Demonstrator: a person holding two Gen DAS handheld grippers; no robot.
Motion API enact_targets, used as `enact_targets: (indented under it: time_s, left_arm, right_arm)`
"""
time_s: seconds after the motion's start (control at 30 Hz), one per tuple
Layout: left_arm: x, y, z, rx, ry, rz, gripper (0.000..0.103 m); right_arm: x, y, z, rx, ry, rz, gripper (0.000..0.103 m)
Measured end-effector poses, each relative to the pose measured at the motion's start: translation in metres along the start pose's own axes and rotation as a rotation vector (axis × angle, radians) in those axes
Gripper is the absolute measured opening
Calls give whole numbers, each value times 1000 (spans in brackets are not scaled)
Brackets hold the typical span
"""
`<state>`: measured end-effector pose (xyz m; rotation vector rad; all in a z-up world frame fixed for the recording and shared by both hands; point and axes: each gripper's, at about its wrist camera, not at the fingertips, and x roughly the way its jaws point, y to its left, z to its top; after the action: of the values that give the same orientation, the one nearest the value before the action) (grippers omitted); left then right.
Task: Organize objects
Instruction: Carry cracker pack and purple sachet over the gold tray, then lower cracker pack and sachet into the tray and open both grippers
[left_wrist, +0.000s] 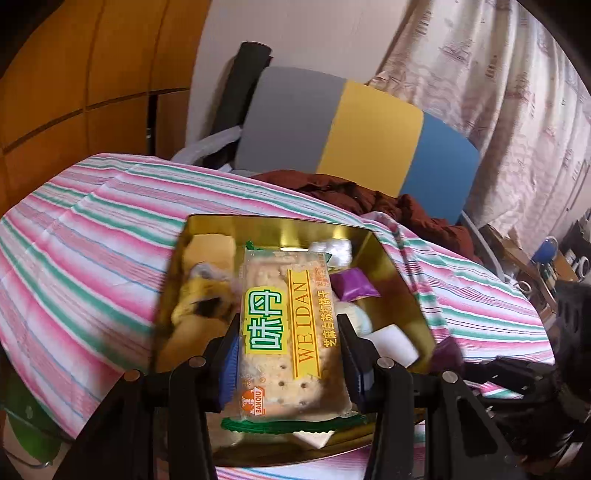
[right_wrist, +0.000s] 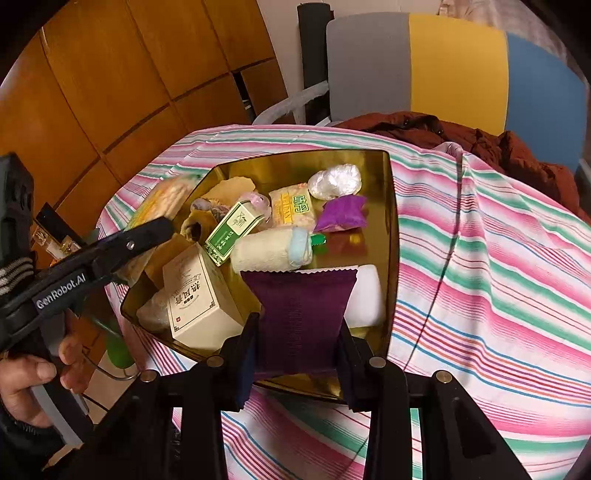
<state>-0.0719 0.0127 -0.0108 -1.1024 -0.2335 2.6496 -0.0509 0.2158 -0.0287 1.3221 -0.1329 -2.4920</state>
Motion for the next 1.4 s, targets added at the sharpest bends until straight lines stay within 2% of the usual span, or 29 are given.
enact_targets:
  time_s: [0.13,0.23,0.27,0.43,0.9,1.13,1.4]
  left_arm:
    - [9,-16,10,15,4,-34,47]
    - [20,-26,18,14,23,-76,47]
    - [25,-29,22,10,29,-86,47]
    - [48,-42,32,11,65,-107,47]
    - [94,-76,32,97,134,-85,50]
    - [83,-75,27,107,107,-50,50]
    - [37,-59,21,112,-6,52,50]
  right_arm:
    - [8,0,-2,19,0,2,43]
    - [9,-3,-4,36,-3,3,58]
    - [8,-4,-5,37,-6,2,59]
    - [6,-8,-11,38,-3,-5,59]
    - [5,-15,-21,55,-9,-23,62]
    - [4,-14,-22,47,-20,-25,62]
    - [-8,-9,-19,38,-72,-70,68]
